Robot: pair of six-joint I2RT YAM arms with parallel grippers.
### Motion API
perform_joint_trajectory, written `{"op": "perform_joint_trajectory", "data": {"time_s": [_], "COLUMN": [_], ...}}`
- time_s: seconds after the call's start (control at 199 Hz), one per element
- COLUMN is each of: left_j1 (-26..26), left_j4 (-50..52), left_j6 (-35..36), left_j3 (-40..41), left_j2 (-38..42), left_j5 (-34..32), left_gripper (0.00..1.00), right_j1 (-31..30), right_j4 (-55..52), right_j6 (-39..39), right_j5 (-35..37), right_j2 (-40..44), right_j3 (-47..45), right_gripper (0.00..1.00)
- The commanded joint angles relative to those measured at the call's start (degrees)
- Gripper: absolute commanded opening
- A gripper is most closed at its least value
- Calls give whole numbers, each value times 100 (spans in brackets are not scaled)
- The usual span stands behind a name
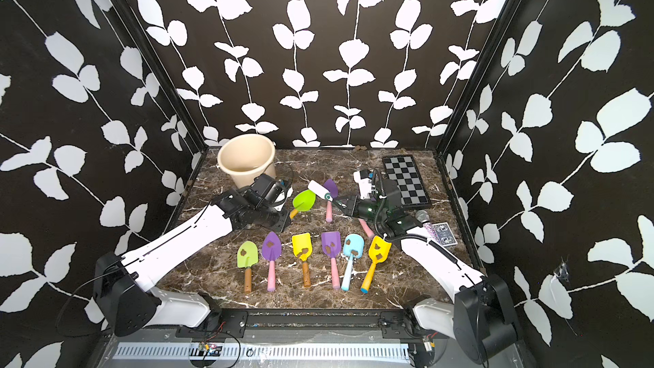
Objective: Brush the soil off the hand trowel and place it into the bucket
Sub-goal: Brush off the soil from the hand trowel.
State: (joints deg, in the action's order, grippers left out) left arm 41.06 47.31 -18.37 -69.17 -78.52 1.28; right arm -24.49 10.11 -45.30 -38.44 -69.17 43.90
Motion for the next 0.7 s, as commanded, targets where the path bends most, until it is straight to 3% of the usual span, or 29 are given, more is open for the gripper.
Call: {"op": "perform_joint_trajectory", "data": {"time_s": [0.0, 0.301, 0.487, 0.697], "left_j1": [-28, -28, -28, -28], "left_j4": [7, -708, -781, -723], "left_j6": [51, 106, 131, 150], "left_j3": [26, 206, 226, 342], "left_j2": [239, 549, 665, 786], "left_j5": [53, 358, 361, 165], "left_gripper": [0, 0, 0, 0], "right_j1": [-186, -763, -637, -194], "right_j4": [480, 1810, 1756, 2262], "right_j6": [-232, -1122, -1281, -1820], "right_j5": [-158, -318, 169, 164], "right_j2": [92, -609, -799, -765], "right_j3": [187, -9, -184, -455], "right_gripper": [0, 0, 0, 0]}}
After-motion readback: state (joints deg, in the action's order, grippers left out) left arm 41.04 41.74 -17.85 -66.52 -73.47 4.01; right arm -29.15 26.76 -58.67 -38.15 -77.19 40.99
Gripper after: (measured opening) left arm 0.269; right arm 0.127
